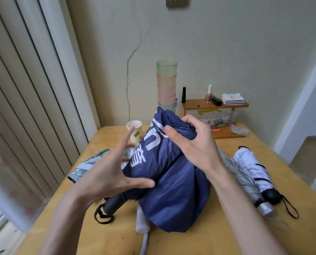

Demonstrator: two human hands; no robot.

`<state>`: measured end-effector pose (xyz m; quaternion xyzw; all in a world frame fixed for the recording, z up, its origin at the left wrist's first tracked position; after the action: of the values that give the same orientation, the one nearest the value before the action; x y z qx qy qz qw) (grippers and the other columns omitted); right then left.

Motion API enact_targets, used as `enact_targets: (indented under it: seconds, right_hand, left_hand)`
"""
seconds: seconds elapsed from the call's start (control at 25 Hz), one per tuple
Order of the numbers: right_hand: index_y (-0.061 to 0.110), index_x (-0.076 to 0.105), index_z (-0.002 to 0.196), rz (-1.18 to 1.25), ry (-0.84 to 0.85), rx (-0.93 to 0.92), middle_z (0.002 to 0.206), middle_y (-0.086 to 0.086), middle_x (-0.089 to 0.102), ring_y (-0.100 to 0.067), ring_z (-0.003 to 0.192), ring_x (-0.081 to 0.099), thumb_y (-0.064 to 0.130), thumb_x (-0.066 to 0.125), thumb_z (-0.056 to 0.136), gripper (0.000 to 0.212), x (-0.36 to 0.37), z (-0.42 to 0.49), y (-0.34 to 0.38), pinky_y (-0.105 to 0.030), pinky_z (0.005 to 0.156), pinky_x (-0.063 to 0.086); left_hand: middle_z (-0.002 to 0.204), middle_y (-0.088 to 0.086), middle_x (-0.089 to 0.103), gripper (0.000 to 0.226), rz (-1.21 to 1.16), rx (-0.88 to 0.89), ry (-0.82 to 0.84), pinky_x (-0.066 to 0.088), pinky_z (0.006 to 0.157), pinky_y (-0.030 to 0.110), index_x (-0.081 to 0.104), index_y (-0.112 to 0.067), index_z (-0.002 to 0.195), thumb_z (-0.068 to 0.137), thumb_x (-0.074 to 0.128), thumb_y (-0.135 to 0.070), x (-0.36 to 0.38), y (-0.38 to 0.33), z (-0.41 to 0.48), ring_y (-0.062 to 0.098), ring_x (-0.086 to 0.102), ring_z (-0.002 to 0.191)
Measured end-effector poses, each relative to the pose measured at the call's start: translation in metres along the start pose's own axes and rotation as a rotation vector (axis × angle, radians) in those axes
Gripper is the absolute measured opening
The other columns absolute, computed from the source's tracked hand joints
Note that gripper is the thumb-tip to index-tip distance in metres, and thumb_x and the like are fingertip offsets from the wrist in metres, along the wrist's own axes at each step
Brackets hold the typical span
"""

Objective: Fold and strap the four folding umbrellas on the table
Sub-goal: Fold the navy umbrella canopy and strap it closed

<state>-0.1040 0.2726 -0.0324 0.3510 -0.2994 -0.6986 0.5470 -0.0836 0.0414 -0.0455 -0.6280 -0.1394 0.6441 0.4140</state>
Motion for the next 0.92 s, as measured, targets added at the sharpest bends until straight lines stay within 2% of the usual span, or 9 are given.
enact_targets:
  seconds: [0.08, 0.16, 0.28, 0.4, 0.48, 0.56, 0.72, 0.8, 0.92]
  right_hand:
    - [0.014, 0.067, 0.090, -0.026, -0.033, 0.005, 0.082, 0.010, 0.073, -0.007, 0.079, 0.070, 0.027, 0.083, 0.092, 0.020, 0.003, 0.000, 0.000, -0.020, 0.073, 0.051]
    - [0.017, 0.064, 0.096, -0.055, -0.092, 0.036, 0.088, 0.010, 0.073, -0.007, 0.084, 0.071, 0.035, 0.083, 0.091, 0.027, 0.007, -0.001, -0.002, -0.021, 0.074, 0.052]
    - [0.024, 0.057, 0.100, -0.066, -0.152, 0.065, 0.099, 0.002, 0.070, -0.016, 0.097, 0.069, 0.055, 0.078, 0.088, 0.039, 0.009, -0.002, -0.008, -0.033, 0.081, 0.057]
    - [0.025, 0.055, 0.096, -0.090, -0.133, 0.004, 0.098, 0.005, 0.062, -0.011, 0.096, 0.063, 0.068, 0.070, 0.081, 0.047, 0.013, -0.002, -0.004, -0.020, 0.082, 0.047]
    - [0.023, 0.053, 0.095, -0.131, -0.086, -0.086, 0.097, 0.004, 0.053, -0.005, 0.089, 0.056, 0.064, 0.070, 0.083, 0.046, 0.018, -0.002, 0.000, -0.012, 0.081, 0.041]
    - [0.021, 0.051, 0.094, -0.139, -0.052, -0.133, 0.097, 0.005, 0.047, -0.004, 0.088, 0.051, 0.061, 0.070, 0.087, 0.045, 0.021, -0.001, 0.000, -0.012, 0.082, 0.039]
    - [0.023, 0.050, 0.096, -0.204, -0.022, -0.222, 0.105, 0.005, 0.042, -0.021, 0.108, 0.050, 0.075, 0.059, 0.090, 0.053, 0.021, 0.000, -0.002, -0.026, 0.096, 0.042]
    - [0.022, 0.051, 0.096, -0.194, 0.013, -0.245, 0.109, 0.004, 0.043, -0.025, 0.115, 0.050, 0.073, 0.060, 0.091, 0.051, 0.019, 0.001, -0.002, -0.030, 0.102, 0.042]
    - [0.020, 0.049, 0.096, -0.095, 0.065, -0.163, 0.116, 0.003, 0.057, -0.019, 0.119, 0.057, 0.056, 0.073, 0.089, 0.045, 0.015, 0.000, -0.004, -0.028, 0.102, 0.043]
  left_hand:
    - [0.159, -0.020, 0.033, 0.125, 0.170, 0.215, -0.222, 0.045, 0.106, 0.029, 0.013, -0.057, 0.161, 0.060, 0.082, -0.080, -0.006, -0.021, -0.005, -0.004, 0.043, 0.138]
    - [0.163, -0.016, 0.026, 0.113, 0.283, 0.397, -0.310, 0.050, 0.104, 0.036, 0.017, -0.046, 0.165, 0.074, 0.079, -0.073, 0.008, -0.042, -0.005, 0.012, 0.050, 0.136]
    - [0.167, -0.021, 0.016, 0.116, 0.378, 0.371, -0.304, 0.058, 0.086, 0.037, -0.002, -0.044, 0.166, 0.082, 0.076, -0.062, 0.046, -0.046, 0.009, 0.021, 0.059, 0.122]
    - [0.160, -0.022, 0.036, 0.107, 0.135, 0.304, -0.383, 0.052, 0.090, 0.026, 0.009, -0.036, 0.167, 0.086, 0.075, -0.060, 0.059, -0.033, 0.016, 0.010, 0.055, 0.130]
    - [0.132, -0.026, 0.056, 0.070, 0.007, 0.292, -0.425, 0.047, 0.082, 0.017, 0.042, -0.037, 0.145, 0.087, 0.077, -0.054, 0.061, -0.029, 0.017, 0.003, 0.061, 0.114]
    - [0.116, -0.024, 0.060, 0.047, -0.100, 0.324, -0.439, 0.043, 0.081, 0.013, 0.052, -0.036, 0.125, 0.089, 0.082, -0.041, 0.063, -0.031, 0.017, 0.000, 0.061, 0.106]
    - [0.118, -0.016, 0.068, 0.053, -0.227, 0.301, -0.403, 0.048, 0.088, 0.017, 0.056, -0.039, 0.133, 0.087, 0.082, -0.039, 0.061, -0.028, 0.018, 0.007, 0.065, 0.112]
    - [0.123, -0.027, 0.066, 0.063, -0.235, 0.266, -0.322, 0.046, 0.091, 0.011, 0.051, -0.043, 0.137, 0.083, 0.085, -0.042, 0.055, -0.023, 0.017, -0.003, 0.063, 0.117]
    - [0.123, -0.047, 0.057, 0.073, -0.255, 0.250, -0.258, 0.040, 0.094, 0.003, 0.047, -0.047, 0.132, 0.080, 0.091, -0.021, 0.057, -0.017, 0.017, -0.019, 0.053, 0.120]
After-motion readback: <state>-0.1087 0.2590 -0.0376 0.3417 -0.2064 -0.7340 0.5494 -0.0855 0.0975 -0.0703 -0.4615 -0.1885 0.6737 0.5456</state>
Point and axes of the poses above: each hand's wrist, its own z-axis towards the middle knuckle, its own x-axis out of the palm, y = z × x, the point moved 3 cm from there along z, towards the middle knuckle
